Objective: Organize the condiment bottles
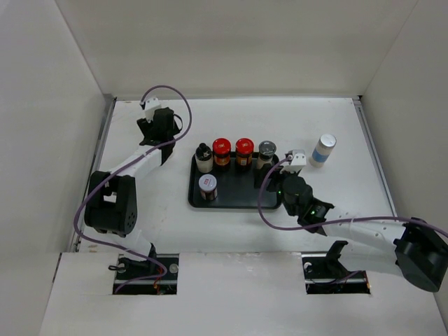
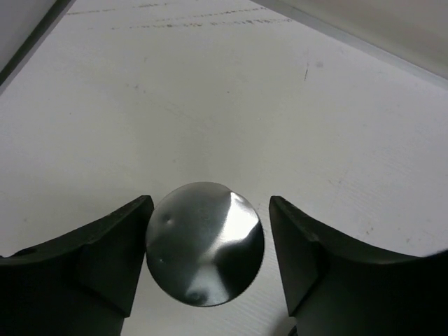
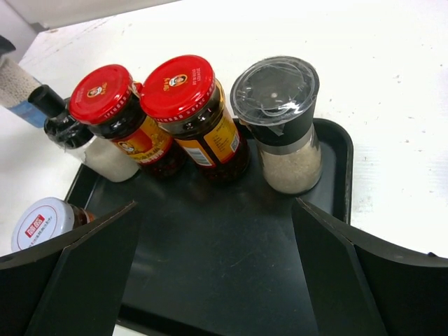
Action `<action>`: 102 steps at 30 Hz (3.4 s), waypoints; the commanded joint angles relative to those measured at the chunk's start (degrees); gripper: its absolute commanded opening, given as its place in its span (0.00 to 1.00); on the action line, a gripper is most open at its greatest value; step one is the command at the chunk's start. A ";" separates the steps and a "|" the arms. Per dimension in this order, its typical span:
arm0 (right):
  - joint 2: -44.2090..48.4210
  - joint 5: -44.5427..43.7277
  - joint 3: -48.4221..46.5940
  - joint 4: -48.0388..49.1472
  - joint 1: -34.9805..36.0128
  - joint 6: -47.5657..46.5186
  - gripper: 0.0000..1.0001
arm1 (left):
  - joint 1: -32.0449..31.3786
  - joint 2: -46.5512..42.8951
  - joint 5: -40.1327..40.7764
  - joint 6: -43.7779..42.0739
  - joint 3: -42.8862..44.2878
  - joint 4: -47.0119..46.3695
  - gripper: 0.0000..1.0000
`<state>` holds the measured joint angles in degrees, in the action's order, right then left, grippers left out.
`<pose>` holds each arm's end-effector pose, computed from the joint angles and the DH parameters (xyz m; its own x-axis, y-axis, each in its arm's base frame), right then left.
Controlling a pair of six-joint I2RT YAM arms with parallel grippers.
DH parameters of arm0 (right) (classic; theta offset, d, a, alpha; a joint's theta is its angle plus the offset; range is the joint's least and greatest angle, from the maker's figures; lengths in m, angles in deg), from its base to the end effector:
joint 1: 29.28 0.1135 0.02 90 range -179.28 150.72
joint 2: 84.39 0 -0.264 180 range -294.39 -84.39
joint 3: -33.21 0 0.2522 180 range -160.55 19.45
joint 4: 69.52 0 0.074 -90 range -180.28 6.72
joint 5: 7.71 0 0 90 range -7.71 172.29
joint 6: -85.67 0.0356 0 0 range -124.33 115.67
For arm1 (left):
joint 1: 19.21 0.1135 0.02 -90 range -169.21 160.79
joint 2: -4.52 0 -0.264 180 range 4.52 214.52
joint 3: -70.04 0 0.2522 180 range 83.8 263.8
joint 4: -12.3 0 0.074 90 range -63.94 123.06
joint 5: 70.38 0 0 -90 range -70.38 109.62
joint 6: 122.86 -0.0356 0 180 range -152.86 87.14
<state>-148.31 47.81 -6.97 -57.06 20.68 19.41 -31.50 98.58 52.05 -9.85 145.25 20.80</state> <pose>0.1673 0.1678 0.2289 -0.2255 0.2475 -0.9423 -0.2001 0.9348 0.2934 0.3654 -0.0601 0.2476 -0.3015 -0.2720 -0.9139 -0.4385 0.8906 -0.1204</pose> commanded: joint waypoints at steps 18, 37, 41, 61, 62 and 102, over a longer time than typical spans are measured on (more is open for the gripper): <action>3.10 -0.76 -0.13 3.66 -0.34 0.25 0.95 | -12.78 -30.58 7.39 -8.15 -3.00 -3.19 0.38; 17.24 -8.67 1.01 -3.53 -2.10 0.86 0.94 | -44.87 -26.05 7.57 -2.96 -9.24 -10.29 0.41; 19.71 -10.17 1.45 -7.40 -2.97 1.83 0.95 | -45.40 -21.91 7.30 -2.88 -11.61 -12.75 0.41; 16.65 -9.29 -4.60 -15.85 -14.40 -0.54 0.97 | -45.14 -18.39 0.36 0.73 -22.25 -18.38 0.47; 15.16 -9.46 -5.48 -15.76 -15.01 -0.81 0.98 | -45.14 -18.65 0.36 0.64 -22.77 -19.08 0.51; -18.01 1.09 -25.10 -18.67 -42.44 -1.51 0.55 | -27.40 -51.69 7.65 0.45 -41.05 -24.98 1.00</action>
<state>-169.12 48.86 -31.18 -79.03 -21.72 16.42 -60.83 49.03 56.83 -11.60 105.80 -4.37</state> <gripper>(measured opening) 0.633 0.997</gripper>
